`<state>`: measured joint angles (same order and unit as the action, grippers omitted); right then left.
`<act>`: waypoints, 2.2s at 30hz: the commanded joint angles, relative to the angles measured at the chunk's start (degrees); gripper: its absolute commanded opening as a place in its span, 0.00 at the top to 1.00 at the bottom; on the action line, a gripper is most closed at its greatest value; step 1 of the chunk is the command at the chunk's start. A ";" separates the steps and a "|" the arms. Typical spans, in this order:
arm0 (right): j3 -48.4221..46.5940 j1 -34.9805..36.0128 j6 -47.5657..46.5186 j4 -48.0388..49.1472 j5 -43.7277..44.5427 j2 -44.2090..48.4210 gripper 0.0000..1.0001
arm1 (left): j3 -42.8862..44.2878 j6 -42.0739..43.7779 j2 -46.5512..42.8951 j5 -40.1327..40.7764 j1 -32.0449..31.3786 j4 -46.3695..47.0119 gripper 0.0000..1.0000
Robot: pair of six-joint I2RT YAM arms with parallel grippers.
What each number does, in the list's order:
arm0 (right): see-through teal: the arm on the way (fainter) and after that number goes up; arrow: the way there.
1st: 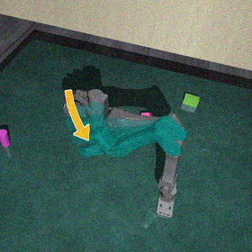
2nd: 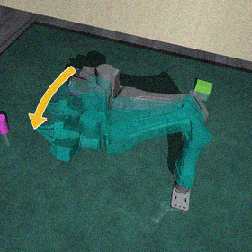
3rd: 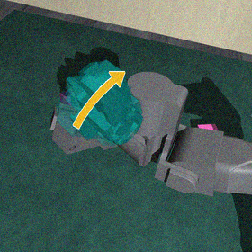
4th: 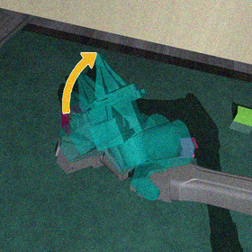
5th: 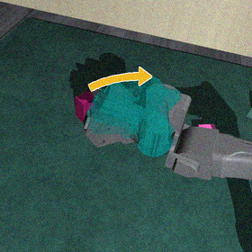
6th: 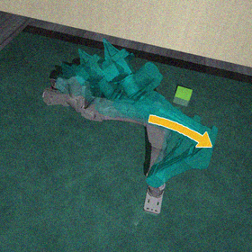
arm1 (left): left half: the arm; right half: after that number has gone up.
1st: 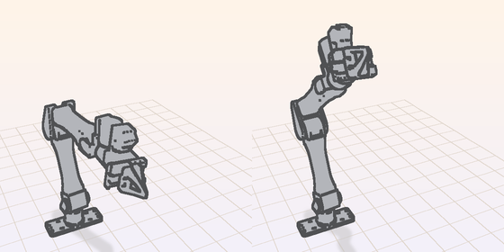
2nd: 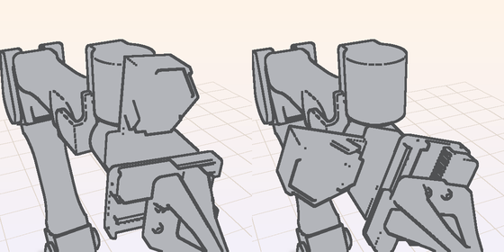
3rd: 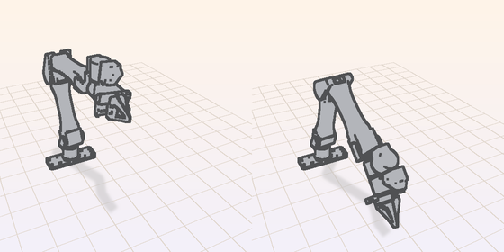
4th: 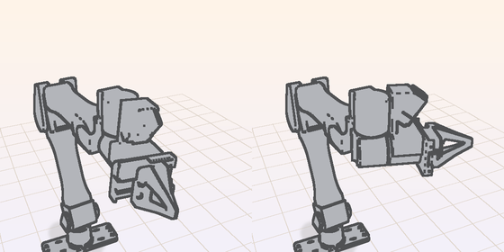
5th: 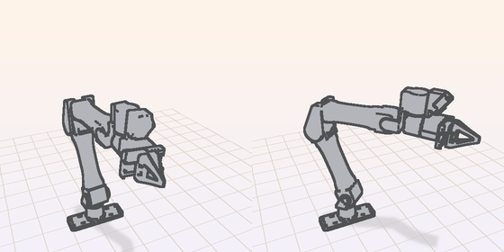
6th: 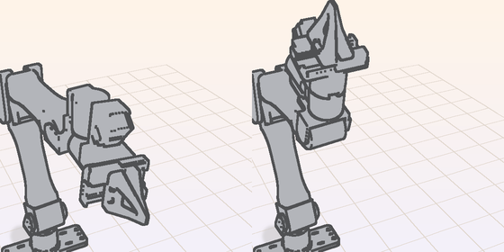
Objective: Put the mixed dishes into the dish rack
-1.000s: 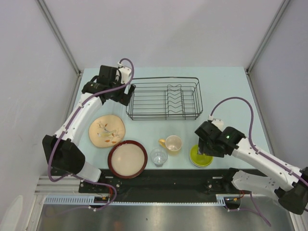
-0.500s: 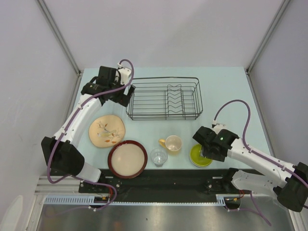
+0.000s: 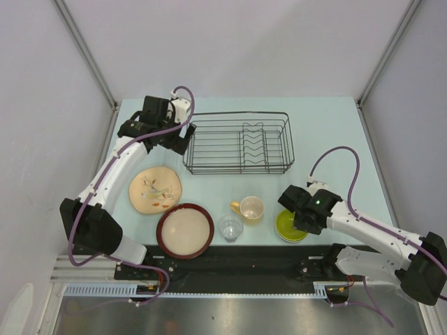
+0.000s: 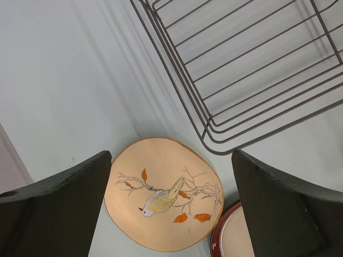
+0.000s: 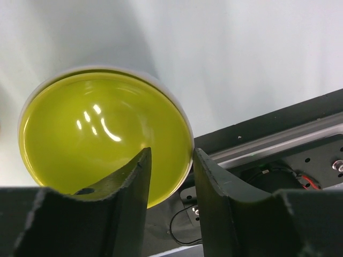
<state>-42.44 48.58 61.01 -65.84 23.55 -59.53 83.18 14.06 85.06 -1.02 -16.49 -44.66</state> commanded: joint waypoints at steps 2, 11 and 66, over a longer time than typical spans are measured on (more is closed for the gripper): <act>-0.02 0.20 2.18 1.95 2.29 0.46 0.63 | 0.14 0.88 -2.44 0.40 -0.03 0.90 0.00; -0.10 -0.32 1.57 2.30 1.85 2.84 0.78 | -1.08 0.61 -2.44 0.23 -0.03 1.51 0.00; -7.75 0.64 4.29 -6.32 9.93 -2.17 0.48 | 4.71 0.52 -0.59 0.75 -6.98 0.81 0.00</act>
<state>-50.83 48.90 61.98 -71.26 29.67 -61.41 87.72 14.04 85.65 -0.62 -23.09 -44.34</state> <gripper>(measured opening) 0.520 0.996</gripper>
